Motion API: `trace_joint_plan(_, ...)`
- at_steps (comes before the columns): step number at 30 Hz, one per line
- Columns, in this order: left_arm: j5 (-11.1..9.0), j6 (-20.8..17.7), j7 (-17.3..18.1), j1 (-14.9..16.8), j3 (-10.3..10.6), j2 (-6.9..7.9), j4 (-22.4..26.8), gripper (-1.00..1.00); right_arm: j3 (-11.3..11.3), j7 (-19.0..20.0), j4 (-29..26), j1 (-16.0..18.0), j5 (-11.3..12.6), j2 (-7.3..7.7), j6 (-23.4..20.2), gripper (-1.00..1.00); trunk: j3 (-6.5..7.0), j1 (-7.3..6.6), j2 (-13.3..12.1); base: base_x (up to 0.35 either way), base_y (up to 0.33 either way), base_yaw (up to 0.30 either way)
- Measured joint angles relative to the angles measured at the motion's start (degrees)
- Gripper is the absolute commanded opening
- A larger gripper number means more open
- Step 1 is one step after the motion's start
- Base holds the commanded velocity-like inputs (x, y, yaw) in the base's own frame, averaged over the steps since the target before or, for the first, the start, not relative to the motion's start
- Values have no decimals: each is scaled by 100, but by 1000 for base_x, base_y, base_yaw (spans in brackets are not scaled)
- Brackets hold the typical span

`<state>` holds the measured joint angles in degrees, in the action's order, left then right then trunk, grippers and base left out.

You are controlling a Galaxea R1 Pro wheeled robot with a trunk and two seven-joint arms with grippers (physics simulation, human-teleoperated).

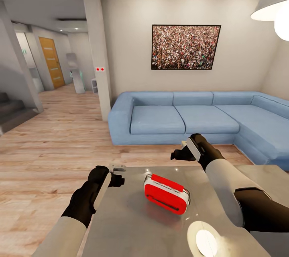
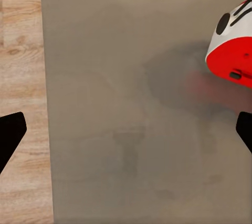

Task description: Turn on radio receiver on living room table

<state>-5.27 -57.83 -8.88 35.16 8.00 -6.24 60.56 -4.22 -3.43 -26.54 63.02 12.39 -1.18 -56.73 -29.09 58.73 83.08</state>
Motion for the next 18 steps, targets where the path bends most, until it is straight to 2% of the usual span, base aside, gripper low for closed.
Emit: trace_joint_plan(18, 0, 0, 0, 0, 0, 0, 9, 100, 0, 0, 2, 0, 0, 5, -5, 100, -148, 0, 0, 0, 0, 0)
